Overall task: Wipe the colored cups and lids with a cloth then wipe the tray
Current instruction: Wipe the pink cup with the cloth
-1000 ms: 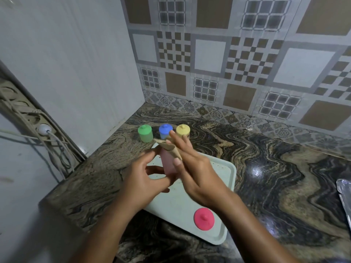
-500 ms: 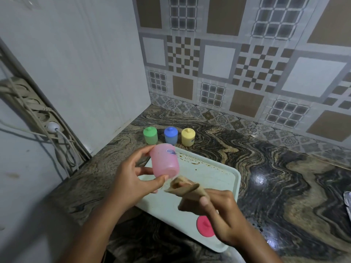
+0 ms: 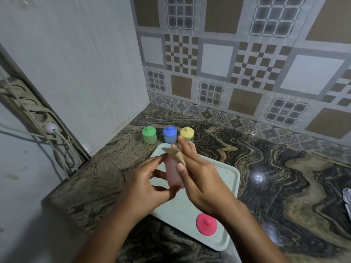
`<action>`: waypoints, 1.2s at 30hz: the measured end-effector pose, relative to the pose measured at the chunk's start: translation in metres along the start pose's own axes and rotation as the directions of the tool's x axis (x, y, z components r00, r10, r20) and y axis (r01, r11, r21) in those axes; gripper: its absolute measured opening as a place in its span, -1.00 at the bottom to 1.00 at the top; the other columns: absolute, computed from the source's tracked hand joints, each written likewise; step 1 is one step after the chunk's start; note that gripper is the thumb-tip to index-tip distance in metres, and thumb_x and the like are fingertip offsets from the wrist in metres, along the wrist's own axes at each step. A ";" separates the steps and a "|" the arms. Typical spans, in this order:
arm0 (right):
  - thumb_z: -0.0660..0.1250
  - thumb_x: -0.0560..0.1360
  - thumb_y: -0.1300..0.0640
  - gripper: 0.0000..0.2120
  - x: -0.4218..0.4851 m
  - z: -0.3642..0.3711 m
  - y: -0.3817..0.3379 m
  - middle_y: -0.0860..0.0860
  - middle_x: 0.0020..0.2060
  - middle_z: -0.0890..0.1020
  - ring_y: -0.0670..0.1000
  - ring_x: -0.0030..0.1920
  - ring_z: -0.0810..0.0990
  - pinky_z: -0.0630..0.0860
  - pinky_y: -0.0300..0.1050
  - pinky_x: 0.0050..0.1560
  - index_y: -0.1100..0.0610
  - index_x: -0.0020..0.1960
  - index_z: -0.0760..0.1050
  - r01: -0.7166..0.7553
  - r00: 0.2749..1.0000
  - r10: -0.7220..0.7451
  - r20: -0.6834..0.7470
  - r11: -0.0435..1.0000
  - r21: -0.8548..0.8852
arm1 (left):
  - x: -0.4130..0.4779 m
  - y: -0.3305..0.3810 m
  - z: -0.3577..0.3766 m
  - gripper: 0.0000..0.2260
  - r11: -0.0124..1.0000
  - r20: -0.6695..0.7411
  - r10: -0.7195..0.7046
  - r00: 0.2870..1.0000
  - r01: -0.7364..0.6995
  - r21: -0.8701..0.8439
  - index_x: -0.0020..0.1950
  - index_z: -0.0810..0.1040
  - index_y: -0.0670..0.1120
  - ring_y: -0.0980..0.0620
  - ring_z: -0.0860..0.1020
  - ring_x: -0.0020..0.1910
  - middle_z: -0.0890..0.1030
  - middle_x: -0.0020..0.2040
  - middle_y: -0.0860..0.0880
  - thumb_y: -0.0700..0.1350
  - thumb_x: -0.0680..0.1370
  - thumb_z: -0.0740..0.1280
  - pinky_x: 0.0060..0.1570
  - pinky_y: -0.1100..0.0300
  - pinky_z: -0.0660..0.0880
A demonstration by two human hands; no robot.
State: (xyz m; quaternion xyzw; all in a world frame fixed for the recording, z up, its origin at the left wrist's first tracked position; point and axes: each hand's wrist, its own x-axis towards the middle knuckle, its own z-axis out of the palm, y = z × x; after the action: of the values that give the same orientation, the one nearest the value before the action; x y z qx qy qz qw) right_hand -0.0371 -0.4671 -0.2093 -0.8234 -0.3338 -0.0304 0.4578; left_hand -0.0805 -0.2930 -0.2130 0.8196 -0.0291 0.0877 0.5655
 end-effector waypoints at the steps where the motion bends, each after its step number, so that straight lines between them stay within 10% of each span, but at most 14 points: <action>1: 0.06 0.72 -0.03 -0.55 -0.001 0.003 0.003 -0.08 0.64 0.12 0.03 0.64 0.01 0.06 -0.03 0.63 -0.05 0.60 0.24 -0.001 1.000 0.002 0.016 1.000 -0.013 | 0.002 0.000 0.000 -0.37 0.999 0.001 0.013 1.000 -0.013 0.033 0.31 0.55 0.21 -0.02 0.68 -0.05 0.63 0.19 0.07 -0.22 0.33 0.60 -0.21 0.00 0.68; 9: 0.11 0.71 0.08 -0.60 -0.025 0.008 0.003 -0.05 0.59 0.28 0.10 0.62 0.13 0.22 0.01 0.58 0.02 0.53 0.39 0.091 0.996 -0.090 -0.010 0.992 0.084 | 0.012 -0.011 -0.012 -0.29 0.993 -0.138 0.076 0.988 -0.062 0.103 0.31 0.54 0.15 0.13 0.70 -0.08 0.71 0.06 0.00 -0.24 0.24 0.65 0.01 0.03 0.64; 14: 0.11 0.71 0.07 -0.61 -0.047 0.007 0.014 0.05 0.42 0.54 0.11 0.54 0.36 0.37 0.04 0.50 0.20 0.40 0.54 0.082 0.996 -0.084 0.019 0.991 0.103 | 0.014 -0.015 -0.018 -0.23 0.997 -0.168 0.035 0.985 -0.024 0.067 0.29 0.51 0.22 0.16 0.68 -0.20 0.69 0.07 -0.04 -0.35 0.23 0.63 -0.29 0.27 0.58; 17: 0.10 0.72 0.06 -0.63 -0.057 0.003 0.019 -0.20 0.06 0.69 -0.07 -0.01 0.69 0.55 -0.20 0.05 0.15 0.19 0.66 0.002 0.999 0.006 -0.043 0.982 0.191 | 0.015 -0.017 -0.024 -0.30 0.996 -0.171 0.048 0.984 -0.035 0.081 0.25 0.48 0.22 0.10 0.70 -0.07 0.61 0.17 0.18 -0.28 0.26 0.63 -0.12 0.09 0.64; 20: 0.01 0.73 0.13 -0.51 -0.055 -0.002 0.009 -0.09 -0.31 0.70 -0.01 -0.41 0.60 0.50 -0.21 -0.38 -0.08 -0.01 0.71 -0.051 0.967 0.172 -0.188 0.852 0.521 | 0.013 -0.017 -0.026 -0.32 0.997 -0.128 -0.042 0.991 0.033 -0.075 0.29 0.48 0.23 -0.07 0.69 0.00 0.54 0.27 0.14 -0.35 0.35 0.57 -0.25 -0.13 0.67; 25: 0.19 0.61 -0.13 -0.62 -0.024 -0.012 0.001 0.04 -0.16 0.75 -0.01 -0.17 0.69 0.60 -0.15 -0.20 0.04 0.00 0.73 0.002 0.850 0.393 -0.351 0.664 0.748 | 0.009 -0.016 -0.021 -0.17 0.999 -0.062 -0.034 0.997 0.031 -0.041 0.44 0.36 0.36 0.05 0.67 0.05 0.62 0.25 0.07 -0.27 0.36 0.58 -0.06 -0.04 0.66; 29: 0.10 0.68 0.05 -0.62 -0.008 -0.017 -0.012 -0.08 -0.29 0.59 -0.13 -0.27 0.51 0.44 -0.17 -0.29 0.22 -0.10 0.59 -0.008 0.907 0.213 -0.362 0.871 0.492 | 0.003 -0.010 -0.007 -0.23 1.000 -0.041 -0.020 0.999 0.020 -0.003 0.41 0.45 0.23 0.03 0.66 0.04 0.62 0.21 0.05 -0.27 0.31 0.60 -0.20 -0.03 0.68; 31: 0.10 0.70 0.07 -0.70 -0.002 -0.014 -0.018 -0.23 0.01 0.67 -0.14 0.02 0.63 0.51 -0.24 -0.01 0.05 0.09 0.62 0.002 0.959 0.071 -0.275 0.966 0.257 | 0.003 -0.005 -0.003 -0.26 0.999 -0.002 0.025 1.000 -0.024 0.034 0.42 0.47 0.13 0.01 0.66 0.02 0.60 0.21 0.02 -0.26 0.32 0.61 -0.25 0.01 0.68; 33: 0.10 0.71 0.07 -0.62 0.000 -0.006 -0.011 -0.07 0.52 0.42 -0.03 0.56 0.31 0.31 -0.11 0.52 0.03 0.49 0.44 0.032 0.991 -0.026 -0.128 0.998 0.045 | 0.003 0.001 -0.002 -0.33 0.992 0.009 0.076 0.997 -0.077 0.096 0.39 0.51 0.07 0.02 0.66 -0.01 0.59 0.19 0.04 -0.26 0.33 0.60 -0.28 0.09 0.67; 36: 0.09 0.72 0.04 -0.55 -0.008 0.006 0.000 -0.10 0.62 0.17 0.06 0.64 0.02 0.11 -0.03 0.62 0.03 0.59 0.27 0.065 0.997 -0.066 -0.039 0.998 -0.027 | 0.005 0.006 -0.005 -0.42 0.981 -0.022 0.098 0.995 -0.093 0.171 0.30 0.55 0.11 0.06 0.67 -0.03 0.63 0.11 0.08 -0.19 0.34 0.59 -0.25 0.13 0.66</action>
State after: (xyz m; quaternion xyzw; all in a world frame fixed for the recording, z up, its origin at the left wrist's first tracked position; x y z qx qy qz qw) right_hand -0.0452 -0.4664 -0.2154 -0.8171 -0.3508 -0.0662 0.4527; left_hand -0.0769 -0.2906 -0.2049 0.8610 -0.0523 0.1295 0.4891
